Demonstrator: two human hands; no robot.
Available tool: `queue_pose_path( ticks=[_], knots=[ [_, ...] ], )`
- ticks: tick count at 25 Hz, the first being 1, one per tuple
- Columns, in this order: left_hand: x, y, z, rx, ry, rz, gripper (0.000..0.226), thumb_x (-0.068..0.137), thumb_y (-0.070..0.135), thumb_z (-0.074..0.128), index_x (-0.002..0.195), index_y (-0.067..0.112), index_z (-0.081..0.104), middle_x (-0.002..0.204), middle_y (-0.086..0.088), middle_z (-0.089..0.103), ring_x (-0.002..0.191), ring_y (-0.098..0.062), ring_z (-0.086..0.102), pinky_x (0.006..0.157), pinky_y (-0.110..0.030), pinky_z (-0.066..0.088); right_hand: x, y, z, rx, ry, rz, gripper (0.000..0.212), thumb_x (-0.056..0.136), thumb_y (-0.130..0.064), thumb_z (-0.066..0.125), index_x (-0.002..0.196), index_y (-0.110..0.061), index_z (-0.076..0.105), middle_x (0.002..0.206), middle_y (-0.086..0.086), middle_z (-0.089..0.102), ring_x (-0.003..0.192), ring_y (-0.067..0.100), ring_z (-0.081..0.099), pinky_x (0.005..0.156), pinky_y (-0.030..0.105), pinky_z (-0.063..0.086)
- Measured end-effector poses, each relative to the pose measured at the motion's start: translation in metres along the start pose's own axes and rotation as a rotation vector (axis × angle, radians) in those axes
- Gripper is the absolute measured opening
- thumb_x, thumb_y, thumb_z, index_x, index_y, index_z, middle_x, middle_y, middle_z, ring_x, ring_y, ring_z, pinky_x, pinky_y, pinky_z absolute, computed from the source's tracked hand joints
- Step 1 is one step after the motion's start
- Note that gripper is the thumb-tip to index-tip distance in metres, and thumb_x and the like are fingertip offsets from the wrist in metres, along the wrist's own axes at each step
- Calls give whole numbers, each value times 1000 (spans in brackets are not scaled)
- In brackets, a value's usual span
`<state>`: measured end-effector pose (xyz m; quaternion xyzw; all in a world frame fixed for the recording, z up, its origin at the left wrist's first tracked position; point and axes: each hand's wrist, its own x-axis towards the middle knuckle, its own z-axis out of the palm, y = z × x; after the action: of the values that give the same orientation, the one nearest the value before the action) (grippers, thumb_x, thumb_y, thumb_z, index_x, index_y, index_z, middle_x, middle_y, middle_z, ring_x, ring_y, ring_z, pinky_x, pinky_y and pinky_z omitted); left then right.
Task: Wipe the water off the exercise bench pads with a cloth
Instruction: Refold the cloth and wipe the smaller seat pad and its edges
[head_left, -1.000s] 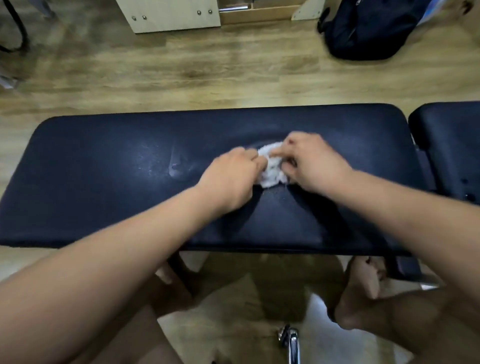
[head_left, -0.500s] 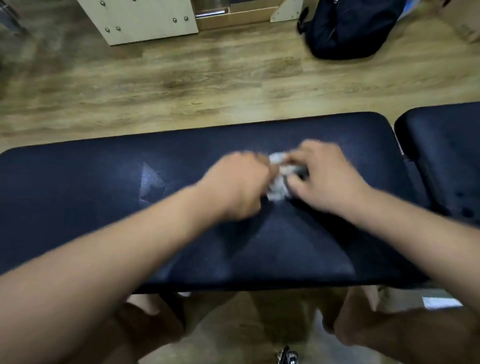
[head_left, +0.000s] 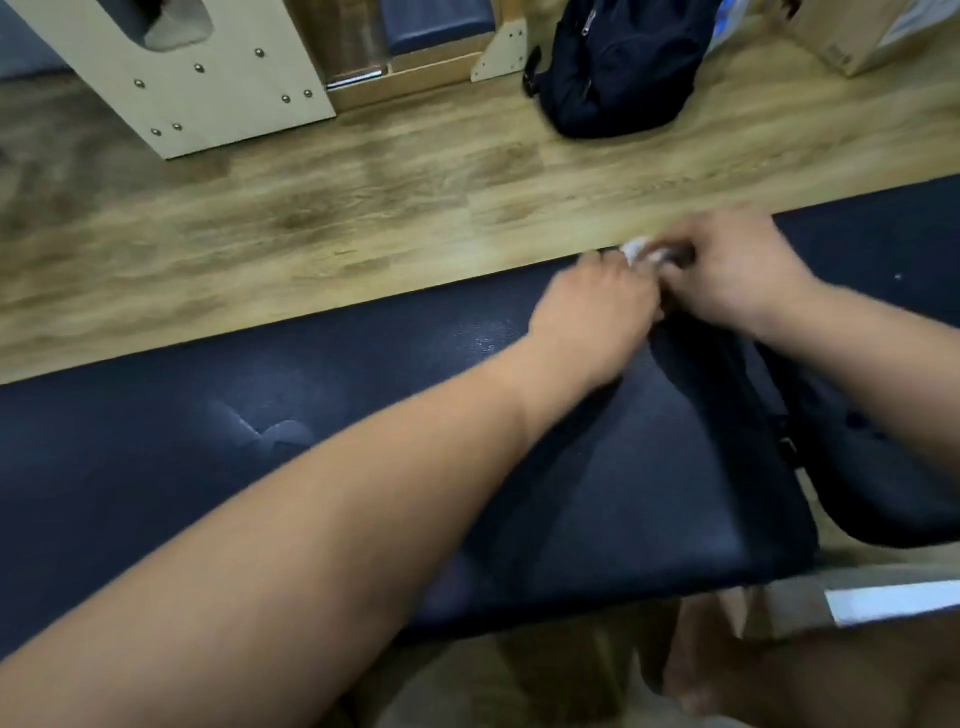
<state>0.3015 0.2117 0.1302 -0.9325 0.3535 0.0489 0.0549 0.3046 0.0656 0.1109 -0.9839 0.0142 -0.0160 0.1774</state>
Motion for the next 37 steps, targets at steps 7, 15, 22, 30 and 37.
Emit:
queue_pose_path(
  ticks=[7,15,22,30,37],
  knots=[
    [0,24,-4,18,-13,-26,33,99,9,39,130,8,49,126,-11,56,116,-30,52,71,-37,40,-28,3,-1,-87,3,130,25,82,-16,54,104,-14,65,99,18,60,92,38,58,72,37,47],
    [-110,132,3,72,-55,247,31,101,11,32,127,4,48,124,-15,55,112,-32,50,74,-36,40,-211,9,0,64,13,349,23,79,-12,54,100,-17,63,92,13,63,86,36,60,73,39,48],
    [-204,165,43,-310,-390,103,26,95,18,51,121,17,56,122,-10,59,110,-32,58,86,-40,48,-304,-5,16,331,-294,443,13,79,-16,59,83,-23,69,87,-5,72,89,18,64,79,21,42],
    [-220,200,34,-1215,-60,-381,20,84,24,67,72,24,52,83,1,53,78,-12,54,70,-23,40,-329,-10,-6,1160,-100,703,14,84,-17,62,94,-26,66,92,4,69,83,13,64,79,29,51],
    [-205,130,37,-681,255,-58,19,87,33,59,99,20,65,102,1,57,93,-20,57,86,-35,48,-319,26,-31,616,447,630,38,81,-12,69,115,-25,58,109,-3,63,94,11,59,89,25,46]
  ],
)
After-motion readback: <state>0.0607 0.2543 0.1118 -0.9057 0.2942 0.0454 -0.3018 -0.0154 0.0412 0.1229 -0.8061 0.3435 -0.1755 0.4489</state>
